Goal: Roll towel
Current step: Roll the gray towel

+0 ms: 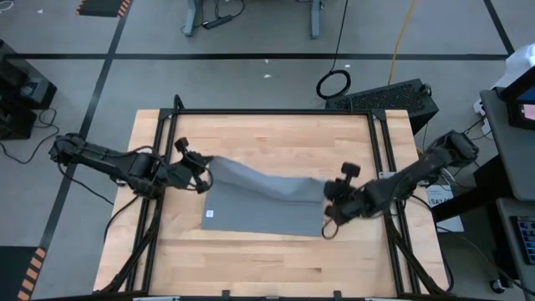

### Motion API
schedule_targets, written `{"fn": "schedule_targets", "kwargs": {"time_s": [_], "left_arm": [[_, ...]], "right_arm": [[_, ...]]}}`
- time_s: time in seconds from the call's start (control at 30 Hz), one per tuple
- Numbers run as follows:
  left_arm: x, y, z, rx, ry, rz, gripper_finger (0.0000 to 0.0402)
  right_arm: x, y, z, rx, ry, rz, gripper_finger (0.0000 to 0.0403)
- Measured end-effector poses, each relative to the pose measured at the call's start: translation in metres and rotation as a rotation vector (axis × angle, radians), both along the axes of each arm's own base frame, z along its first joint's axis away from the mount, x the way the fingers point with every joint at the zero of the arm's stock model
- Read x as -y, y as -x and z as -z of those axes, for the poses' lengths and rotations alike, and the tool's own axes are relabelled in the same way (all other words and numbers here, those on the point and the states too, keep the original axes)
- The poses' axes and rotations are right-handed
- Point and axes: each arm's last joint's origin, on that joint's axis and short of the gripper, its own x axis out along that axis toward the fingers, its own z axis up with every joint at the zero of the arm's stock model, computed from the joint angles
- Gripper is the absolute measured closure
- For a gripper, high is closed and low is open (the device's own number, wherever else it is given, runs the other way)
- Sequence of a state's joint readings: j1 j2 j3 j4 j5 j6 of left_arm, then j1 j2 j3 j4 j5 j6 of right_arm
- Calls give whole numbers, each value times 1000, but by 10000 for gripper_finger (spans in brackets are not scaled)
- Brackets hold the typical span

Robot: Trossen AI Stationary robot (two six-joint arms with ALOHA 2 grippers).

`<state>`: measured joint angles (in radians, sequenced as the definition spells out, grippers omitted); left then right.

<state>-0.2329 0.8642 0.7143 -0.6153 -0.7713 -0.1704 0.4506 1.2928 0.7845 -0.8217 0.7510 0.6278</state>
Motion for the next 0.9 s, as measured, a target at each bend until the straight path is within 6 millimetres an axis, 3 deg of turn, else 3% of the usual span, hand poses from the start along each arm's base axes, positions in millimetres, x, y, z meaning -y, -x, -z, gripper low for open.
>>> {"fn": "schedule_targets", "kwargs": {"time_s": [0.3,0.6,0.9], "left_arm": [[-14,-3,-38,79,-61,-77,400],[-15,1,-42,85,-96,-97,400],[-18,10,-46,87,-156,-151,400]], "right_arm": [[48,8,-41,137,31,49,403],[53,12,-57,205,42,-21,402],[60,6,-60,230,60,-17,402]]}}
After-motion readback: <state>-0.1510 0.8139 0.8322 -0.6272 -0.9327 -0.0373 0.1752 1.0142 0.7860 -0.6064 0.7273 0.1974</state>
